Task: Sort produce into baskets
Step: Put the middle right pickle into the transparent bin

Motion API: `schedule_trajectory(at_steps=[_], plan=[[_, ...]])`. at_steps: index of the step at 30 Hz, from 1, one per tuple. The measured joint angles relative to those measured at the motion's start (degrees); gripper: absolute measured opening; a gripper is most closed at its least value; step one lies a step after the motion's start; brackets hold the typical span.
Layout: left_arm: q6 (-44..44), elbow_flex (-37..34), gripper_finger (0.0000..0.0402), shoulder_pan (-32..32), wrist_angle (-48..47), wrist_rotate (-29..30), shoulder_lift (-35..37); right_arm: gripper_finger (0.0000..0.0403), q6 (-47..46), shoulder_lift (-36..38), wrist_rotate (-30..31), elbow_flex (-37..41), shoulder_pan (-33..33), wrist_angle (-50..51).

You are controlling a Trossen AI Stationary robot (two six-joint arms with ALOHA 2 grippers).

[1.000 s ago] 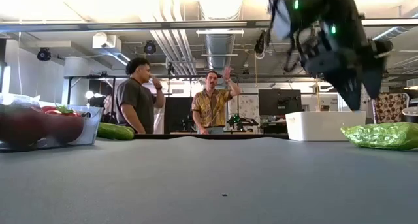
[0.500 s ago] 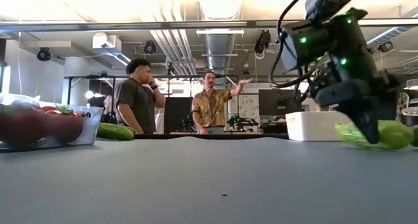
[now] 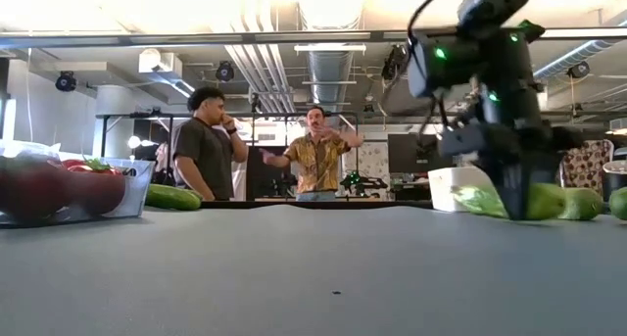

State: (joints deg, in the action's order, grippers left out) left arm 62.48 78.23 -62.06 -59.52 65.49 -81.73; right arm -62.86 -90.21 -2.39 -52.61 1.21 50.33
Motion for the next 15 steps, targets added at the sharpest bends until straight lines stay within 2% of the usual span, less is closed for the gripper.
schedule_trajectory(at_steps=[2, 5, 9, 11, 15], plan=[[0.00, -0.01, 0.0231, -0.02, 0.09, 0.00, 0.00, 0.0137, 0.35, 0.00, -0.05, -2.27, 0.59, -0.53], [-0.01, -0.01, 0.0231, -0.09, 0.16, -0.39, -0.02, 0.0135, 0.94, 0.00, 0.21, -6.90, 2.59, -4.76], [-0.02, -0.38, 0.0231, -0.09, 0.50, -0.50, -0.02, 0.0136, 3.71, -0.83, 6.29, -12.49, 6.28, -11.64], [-0.05, -0.92, 0.0231, -0.09, 1.06, -0.22, -0.02, 0.0139, 6.39, -2.67, 8.30, -15.62, 7.49, -12.85], [-0.84, -2.29, 0.0231, 0.27, 4.76, 0.90, -0.04, 0.0143, 12.62, -10.03, 8.67, -22.17, 8.70, -12.71]])
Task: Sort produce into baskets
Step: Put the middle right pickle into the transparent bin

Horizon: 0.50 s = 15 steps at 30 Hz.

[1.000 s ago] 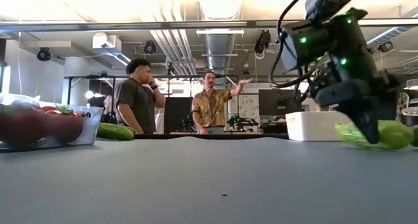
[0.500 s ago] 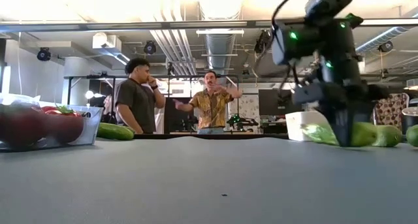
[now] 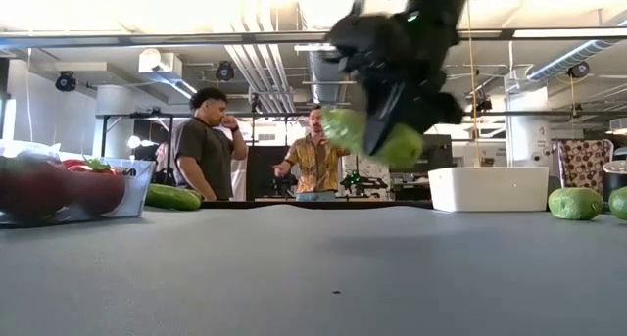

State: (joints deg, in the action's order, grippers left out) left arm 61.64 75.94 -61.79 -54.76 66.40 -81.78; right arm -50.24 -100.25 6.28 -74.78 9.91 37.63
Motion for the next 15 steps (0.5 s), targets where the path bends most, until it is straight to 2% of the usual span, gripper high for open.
schedule_trajectory(at_steps=[9, 15], plan=[[0.79, -0.10, 0.0231, 0.13, 2.16, -1.58, -0.02, 0.0146, 14.31, -17.44, -2.90, -17.75, 2.25, 0.52], [1.79, 0.01, 0.0231, 0.15, 2.49, -5.18, -0.24, 0.0147, 22.93, -25.23, -3.22, -27.40, 1.83, 7.07]])
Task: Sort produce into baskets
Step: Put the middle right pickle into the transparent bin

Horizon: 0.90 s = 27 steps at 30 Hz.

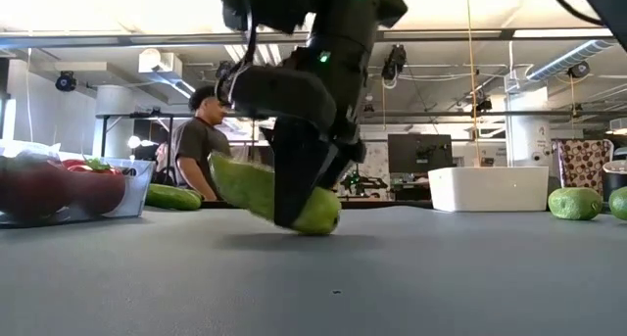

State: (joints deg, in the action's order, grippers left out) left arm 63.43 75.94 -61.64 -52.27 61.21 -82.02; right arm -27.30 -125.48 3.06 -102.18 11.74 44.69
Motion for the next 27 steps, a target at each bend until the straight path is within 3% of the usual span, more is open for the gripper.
schedule_trajectory(at_steps=[5, 12, 15, 20, 24, 27], plan=[[3.63, -0.58, 0.0231, 0.62, 0.21, -2.19, 0.00, 0.0171, 2.90, -3.10, 0.08, -6.30, 0.01, 6.87], [6.27, -2.29, 0.0231, 2.80, -0.94, -2.76, 0.16, 0.0243, 3.19, -2.65, 0.23, -12.53, 0.40, 13.75], [4.86, -2.32, 0.0231, 6.38, -5.26, -7.23, 0.37, 0.0270, 2.01, -1.03, 0.80, -14.80, 1.26, 18.39], [-7.82, -3.09, 0.0231, 15.15, -4.37, -19.58, 0.37, 0.0303, -1.35, 2.64, 3.68, -16.39, 4.49, 23.81], [-21.42, -6.45, 0.0231, 19.99, 4.86, -24.24, 0.57, 0.0318, -6.52, 5.37, 4.69, -16.38, 7.51, 26.49], [-28.41, -10.20, 0.0231, 23.78, 12.77, -31.52, 0.87, 0.0322, -11.62, 7.08, 5.81, -16.36, 10.10, 27.96]])
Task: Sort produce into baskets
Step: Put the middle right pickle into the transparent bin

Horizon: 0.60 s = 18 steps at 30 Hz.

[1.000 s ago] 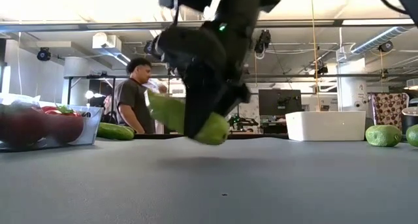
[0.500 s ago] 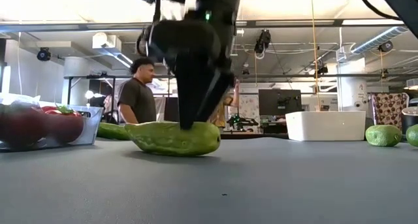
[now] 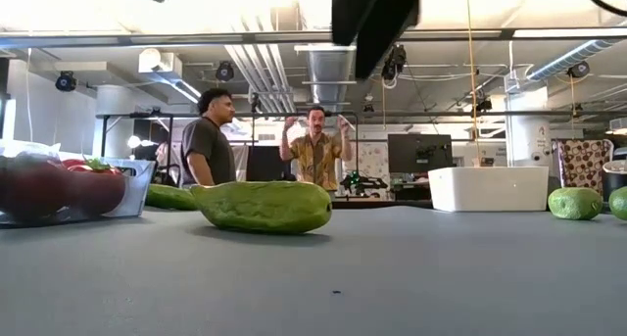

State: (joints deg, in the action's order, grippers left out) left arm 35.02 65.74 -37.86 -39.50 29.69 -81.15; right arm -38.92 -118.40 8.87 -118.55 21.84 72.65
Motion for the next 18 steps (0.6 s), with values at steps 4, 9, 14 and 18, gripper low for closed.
schedule_trajectory(at_steps=[4, 9, 14, 18], plan=[[-3.03, -6.55, 0.0231, 3.41, 11.66, -9.37, 0.53, 0.0318, -9.37, 2.07, 3.91, 0.03, 3.99, 2.26], [-2.38, -13.07, 0.0231, 3.42, 27.88, -12.50, -0.29, 0.0305, -21.35, 4.60, 10.83, 0.07, 9.58, 6.48], [-3.36, -12.64, 0.0231, 4.41, 32.27, -10.21, -1.72, 0.0296, -33.54, 6.22, 16.60, 0.09, 14.14, 13.94], [-4.91, -10.33, 0.0241, 5.41, 32.00, -8.20, -2.74, 0.0293, -41.22, 7.61, 21.54, 0.61, 16.64, 17.27]])
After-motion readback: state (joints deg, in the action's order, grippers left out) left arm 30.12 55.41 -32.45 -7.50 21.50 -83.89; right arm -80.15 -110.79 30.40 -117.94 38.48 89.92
